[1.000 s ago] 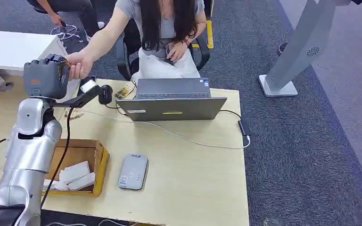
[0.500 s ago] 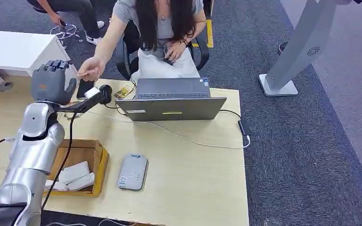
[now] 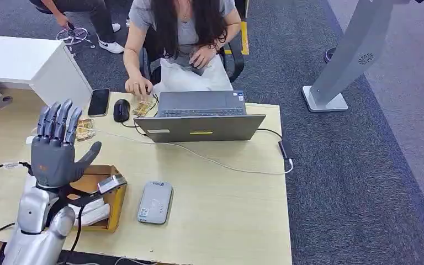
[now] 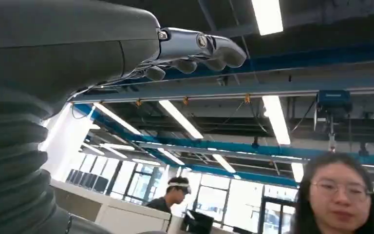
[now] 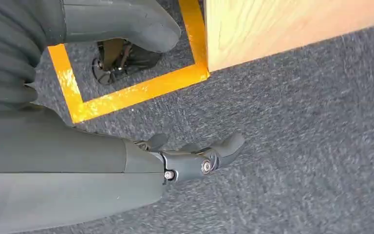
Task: Pass the card to the sensor for recognition and then transmit it.
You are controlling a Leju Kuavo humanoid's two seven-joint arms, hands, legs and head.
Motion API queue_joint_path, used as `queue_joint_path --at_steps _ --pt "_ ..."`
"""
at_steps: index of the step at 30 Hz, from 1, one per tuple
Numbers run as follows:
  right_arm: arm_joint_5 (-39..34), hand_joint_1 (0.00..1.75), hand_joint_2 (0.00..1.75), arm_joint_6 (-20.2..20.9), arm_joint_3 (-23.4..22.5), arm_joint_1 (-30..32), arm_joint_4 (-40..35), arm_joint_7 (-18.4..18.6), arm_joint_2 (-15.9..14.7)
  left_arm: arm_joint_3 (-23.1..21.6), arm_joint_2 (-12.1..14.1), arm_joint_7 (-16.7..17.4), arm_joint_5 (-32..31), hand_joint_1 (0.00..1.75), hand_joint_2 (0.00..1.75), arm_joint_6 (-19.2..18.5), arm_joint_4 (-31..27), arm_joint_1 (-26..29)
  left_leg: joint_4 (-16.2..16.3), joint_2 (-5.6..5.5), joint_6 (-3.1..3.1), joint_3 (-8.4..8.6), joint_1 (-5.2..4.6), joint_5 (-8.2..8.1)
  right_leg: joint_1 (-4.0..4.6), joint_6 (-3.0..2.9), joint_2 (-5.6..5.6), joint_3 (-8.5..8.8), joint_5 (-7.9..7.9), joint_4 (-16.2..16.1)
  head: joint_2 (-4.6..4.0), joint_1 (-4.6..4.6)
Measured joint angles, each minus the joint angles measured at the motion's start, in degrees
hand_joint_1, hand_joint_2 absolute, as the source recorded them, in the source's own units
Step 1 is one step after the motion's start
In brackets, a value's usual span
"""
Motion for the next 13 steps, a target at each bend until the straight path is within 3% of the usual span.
queue_joint_path --at_steps 1,5,7,8,11,13 --pt "-0.18 0.0 1.75 -0.09 -0.11 0.01 0.0 -0.04 0.0 0.11 -0.15 -2.47 0.42 0.0 1.75 0.22 -2.6 2.25 0.0 0.0 0.03 0.0 0.0 -0.02 -0.01 0.01 -0.01 0.02 -0.01 0.0 0.0 -0.02" --pt "-0.96 0.0 1.75 0.0 -0.65 0.36 0.0 -0.63 -0.07 2.31 -4.05 -18.43 5.15 0.0 1.75 0.85 -14.77 13.25 0.0 0.11 0.06 0.02 0.0 -0.08 -0.01 0.06 0.07 0.02 -0.04 -0.1 0.0 0.0" --pt "-1.27 0.0 1.75 0.0 -0.94 0.44 0.0 -0.9 -0.09 3.41 -5.68 -21.24 7.81 0.0 1.75 0.92 -18.23 16.7 0.0 -0.06 0.07 -0.02 0.0 -0.08 -0.01 0.11 -0.07 0.08 -0.07 -0.12 0.0 0.0" --pt "-1.57 0.0 1.75 0.04 -1.2 0.36 0.0 -1.11 -0.09 4.2 -6.6 -24.32 10.65 0.0 1.75 0.98 -20.26 18.99 0.0 -0.03 0.07 0.0 -0.01 -0.09 -0.02 0.13 -0.06 0.12 -0.08 -0.12 0.0 -0.02" --pt "-2.55 0.0 1.75 0.11 -1.86 0.61 0.0 -1.64 -0.09 6.76 -9.31 -25.39 17.58 0.0 1.75 1.0 -26.58 25.88 0.0 0.01 0.08 0.03 0.02 -0.1 0.0 0.14 -0.04 0.11 -0.08 -0.12 0.0 0.02" --pt "-3.13 0.0 1.75 0.07 -2.36 0.97 0.0 -2.03 -0.13 9.41 -10.69 -25.39 26.03 0.0 1.75 1.0 -30.42 29.85 0.0 -0.07 0.09 0.03 0.0 -0.11 -0.01 0.16 -0.08 0.1 -0.1 -0.13 0.0 -0.02"
